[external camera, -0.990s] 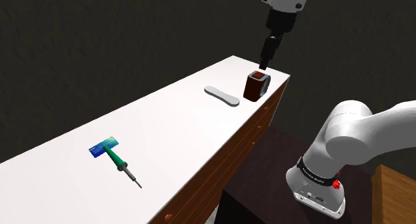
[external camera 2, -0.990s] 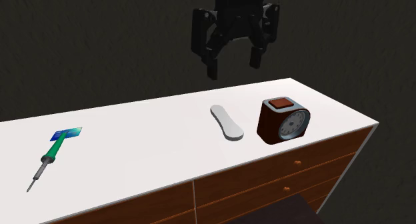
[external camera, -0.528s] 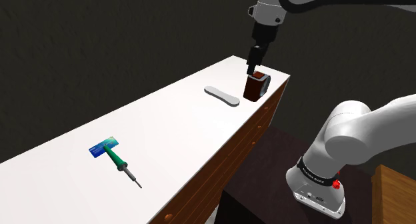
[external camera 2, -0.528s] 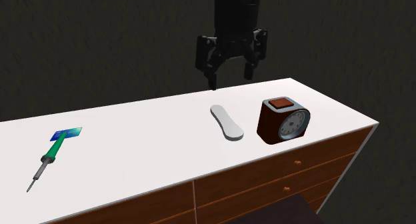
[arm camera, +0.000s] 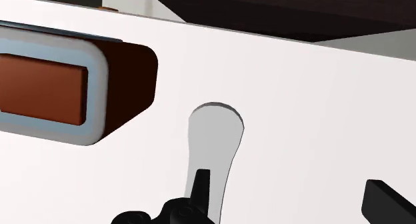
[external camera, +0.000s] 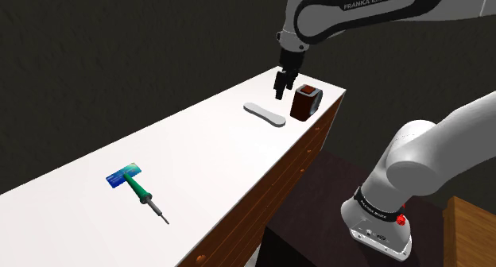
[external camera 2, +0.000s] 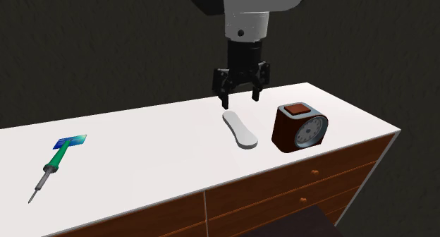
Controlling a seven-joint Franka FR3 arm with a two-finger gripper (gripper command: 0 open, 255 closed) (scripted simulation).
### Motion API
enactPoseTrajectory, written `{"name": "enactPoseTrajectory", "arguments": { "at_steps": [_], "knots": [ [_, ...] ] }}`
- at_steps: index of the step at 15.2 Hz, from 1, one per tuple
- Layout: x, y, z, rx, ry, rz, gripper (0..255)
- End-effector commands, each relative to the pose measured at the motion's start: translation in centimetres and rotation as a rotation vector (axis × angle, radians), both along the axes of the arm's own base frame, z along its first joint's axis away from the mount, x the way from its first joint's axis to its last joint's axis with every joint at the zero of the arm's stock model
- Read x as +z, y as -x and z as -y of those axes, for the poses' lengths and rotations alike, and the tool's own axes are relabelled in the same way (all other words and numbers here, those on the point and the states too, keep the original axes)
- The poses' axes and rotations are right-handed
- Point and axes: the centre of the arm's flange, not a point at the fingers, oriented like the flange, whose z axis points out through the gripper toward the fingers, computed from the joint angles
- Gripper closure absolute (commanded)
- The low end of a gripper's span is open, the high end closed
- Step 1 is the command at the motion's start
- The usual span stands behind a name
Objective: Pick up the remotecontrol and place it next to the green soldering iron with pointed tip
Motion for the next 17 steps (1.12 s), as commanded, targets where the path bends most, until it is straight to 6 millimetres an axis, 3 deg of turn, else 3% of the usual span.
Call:
{"name": "enactPoseTrajectory", "arguments": {
  "at_steps": [1, 11, 17],
  "knots": [
    [-1.7, -1.8, 0.9, -0.007, -0.004, -0.003, 0],
    [-11.3, -10.4, 5.0, -0.042, -0.027, -0.027, 0],
    [-14.1, -10.6, 5.1, -0.043, -0.027, -0.027, 0]
  ]
}}
